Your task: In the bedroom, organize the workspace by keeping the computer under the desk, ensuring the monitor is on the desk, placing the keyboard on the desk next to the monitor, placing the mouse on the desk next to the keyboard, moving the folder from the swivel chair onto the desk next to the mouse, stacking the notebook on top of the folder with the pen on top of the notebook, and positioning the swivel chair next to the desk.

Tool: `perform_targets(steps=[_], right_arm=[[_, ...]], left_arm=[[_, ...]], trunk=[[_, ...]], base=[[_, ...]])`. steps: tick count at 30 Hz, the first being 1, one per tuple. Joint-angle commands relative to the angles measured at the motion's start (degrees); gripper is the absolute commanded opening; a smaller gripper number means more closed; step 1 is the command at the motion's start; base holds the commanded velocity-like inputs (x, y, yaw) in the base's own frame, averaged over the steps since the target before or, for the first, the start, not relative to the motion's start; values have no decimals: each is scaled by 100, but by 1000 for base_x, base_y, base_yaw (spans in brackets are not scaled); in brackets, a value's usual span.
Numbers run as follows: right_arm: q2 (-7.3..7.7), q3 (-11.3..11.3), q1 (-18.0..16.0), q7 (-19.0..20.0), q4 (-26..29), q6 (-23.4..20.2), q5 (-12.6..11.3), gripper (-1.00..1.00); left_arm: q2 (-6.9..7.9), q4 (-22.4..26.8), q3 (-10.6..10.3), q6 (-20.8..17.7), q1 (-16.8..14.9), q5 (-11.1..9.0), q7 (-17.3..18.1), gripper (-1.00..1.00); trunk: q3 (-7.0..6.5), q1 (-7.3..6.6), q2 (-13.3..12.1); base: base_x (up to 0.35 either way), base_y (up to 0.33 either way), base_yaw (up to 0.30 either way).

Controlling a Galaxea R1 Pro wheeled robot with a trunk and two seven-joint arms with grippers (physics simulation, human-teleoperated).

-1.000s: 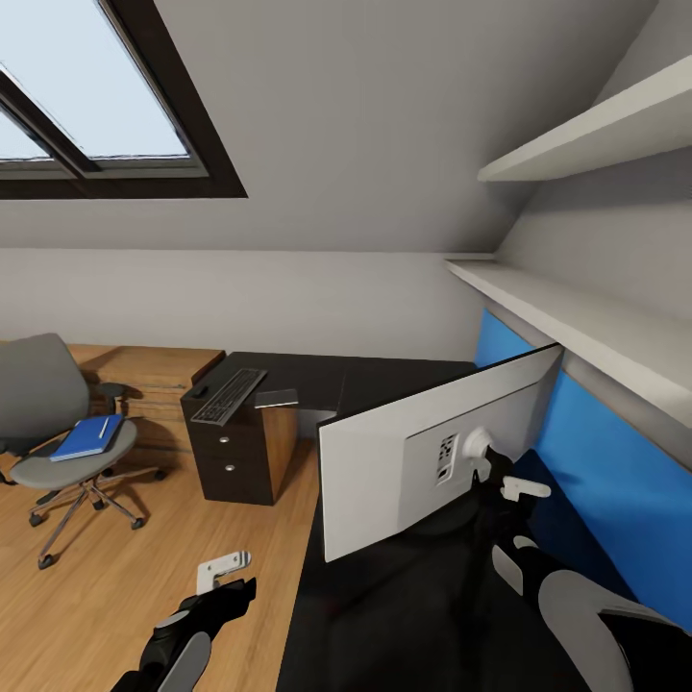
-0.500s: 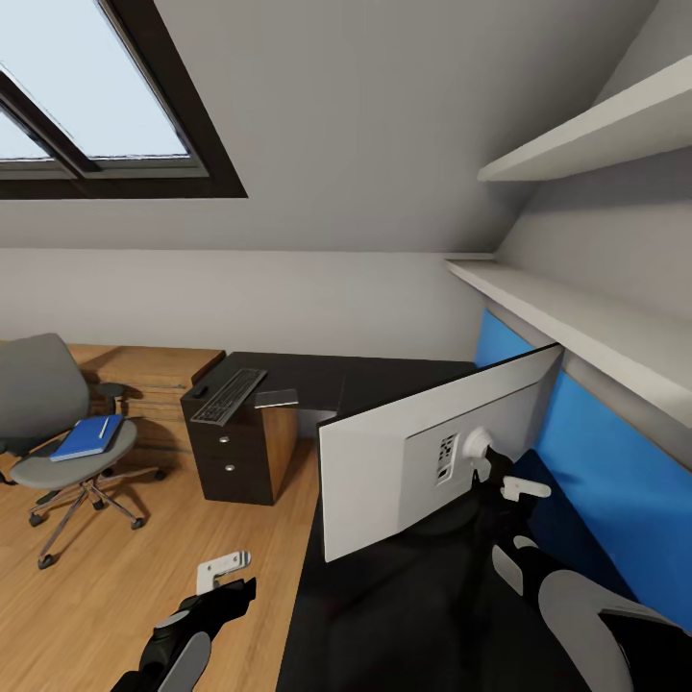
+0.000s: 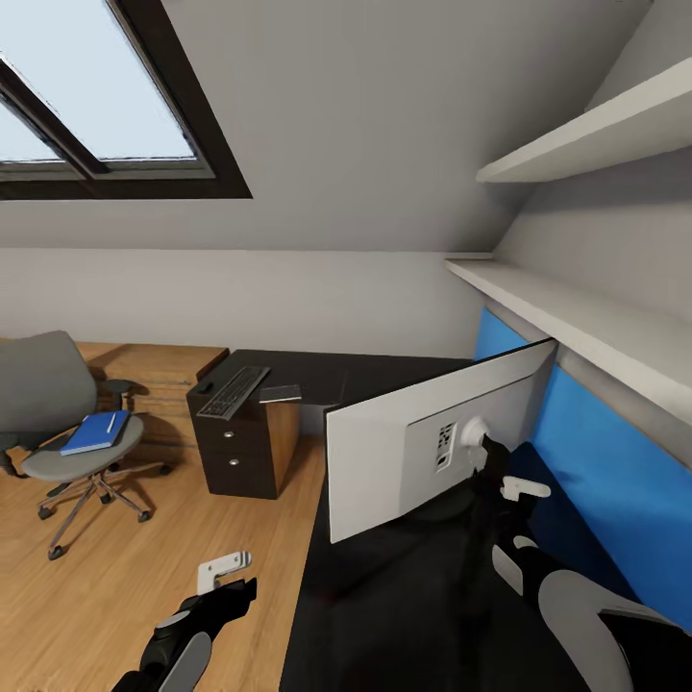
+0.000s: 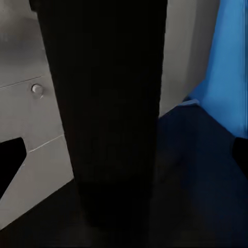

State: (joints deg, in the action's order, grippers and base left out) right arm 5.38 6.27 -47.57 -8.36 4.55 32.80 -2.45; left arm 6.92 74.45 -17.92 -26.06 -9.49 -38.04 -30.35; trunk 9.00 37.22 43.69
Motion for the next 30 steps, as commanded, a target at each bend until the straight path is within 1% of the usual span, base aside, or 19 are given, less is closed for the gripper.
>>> perform_targets(steps=[1,22,26,28,29,30], right_arm=[[-1,14,-6,16,-7,25,-23,100],[-2,13,-6,19,-7,25,-21,100],[-14,-86,-6,17,-1,25,5,100],[-24,-179,-6,6,12,25,32,100],[-37,-276,-6,-9,29,25,55,100],[-44,-318,-6,-21,34,25,63,100]], left_arm=[[6,8,-17,-4,-5,-53,-55,100],[6,8,-18,-4,-7,-54,-51,100],[-2,4,-18,-4,-6,-54,-51,100],[-10,-4,-18,-2,-7,-53,-50,100],[-15,-30,-18,0,-8,-48,-50,100],[-17,-47,-18,1,-8,-44,-50,100]], trunk=[[10,-2,8],[10,-2,8],[10,-2,8],[10,-2,8],[10,-2,8],[10,-2,8]], base=[[-305,80,0],[-321,91,0],[-318,152,0],[-302,187,0],[-289,209,0],[-283,218,0]])
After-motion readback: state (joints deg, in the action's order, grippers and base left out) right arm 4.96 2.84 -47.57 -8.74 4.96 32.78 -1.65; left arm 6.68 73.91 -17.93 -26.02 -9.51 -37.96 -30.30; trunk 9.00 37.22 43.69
